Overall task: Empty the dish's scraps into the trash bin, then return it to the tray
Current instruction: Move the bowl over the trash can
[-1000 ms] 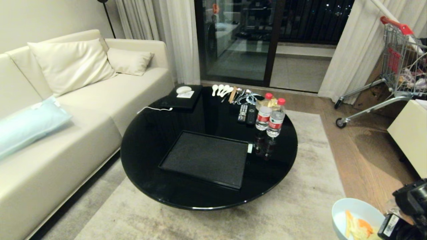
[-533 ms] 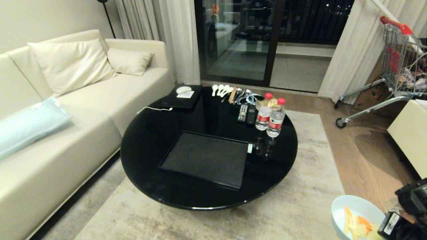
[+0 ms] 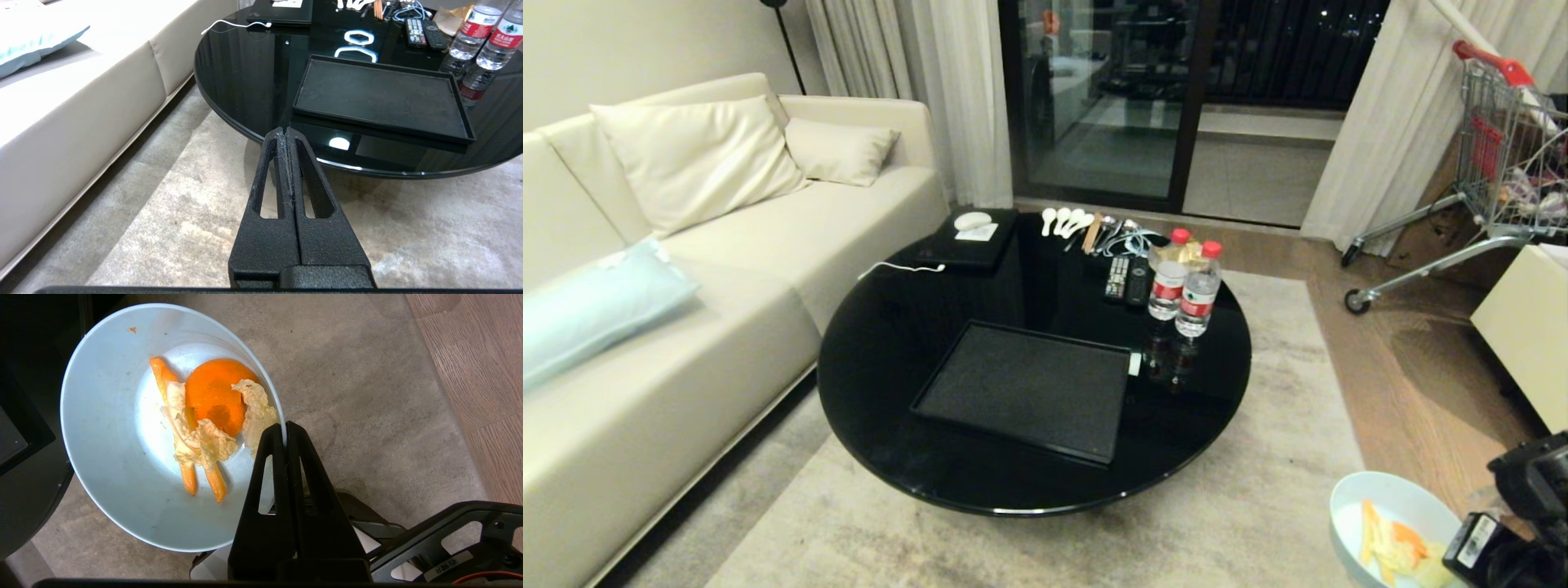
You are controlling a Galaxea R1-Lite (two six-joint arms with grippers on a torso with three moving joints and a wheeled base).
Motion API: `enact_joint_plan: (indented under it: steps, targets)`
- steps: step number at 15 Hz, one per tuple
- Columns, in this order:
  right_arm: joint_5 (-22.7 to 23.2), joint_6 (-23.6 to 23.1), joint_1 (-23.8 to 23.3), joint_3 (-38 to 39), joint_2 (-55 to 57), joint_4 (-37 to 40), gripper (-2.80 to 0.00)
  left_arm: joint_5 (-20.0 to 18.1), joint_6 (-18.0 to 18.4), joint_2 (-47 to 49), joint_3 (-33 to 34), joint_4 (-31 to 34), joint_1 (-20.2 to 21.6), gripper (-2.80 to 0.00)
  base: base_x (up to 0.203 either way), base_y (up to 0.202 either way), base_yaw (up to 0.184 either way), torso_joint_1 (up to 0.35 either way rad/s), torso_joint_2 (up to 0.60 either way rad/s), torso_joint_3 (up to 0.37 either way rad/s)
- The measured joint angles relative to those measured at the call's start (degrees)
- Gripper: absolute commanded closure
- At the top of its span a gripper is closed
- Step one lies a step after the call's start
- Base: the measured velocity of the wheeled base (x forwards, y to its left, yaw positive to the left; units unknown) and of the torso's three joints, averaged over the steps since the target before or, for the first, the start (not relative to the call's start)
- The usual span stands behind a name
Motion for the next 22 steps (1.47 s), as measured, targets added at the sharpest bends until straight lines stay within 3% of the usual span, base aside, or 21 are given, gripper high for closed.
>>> enact_joint_plan:
  steps: [22]
  targets:
    - [-0.22, 0.04, -0.06, 0.11, -0.18, 0.20, 0.00, 0.00, 0.00, 0.00, 0.02, 0.00, 0.00, 0.00, -0.001, 0.009, -0.154, 0.002, 0.00, 0.002]
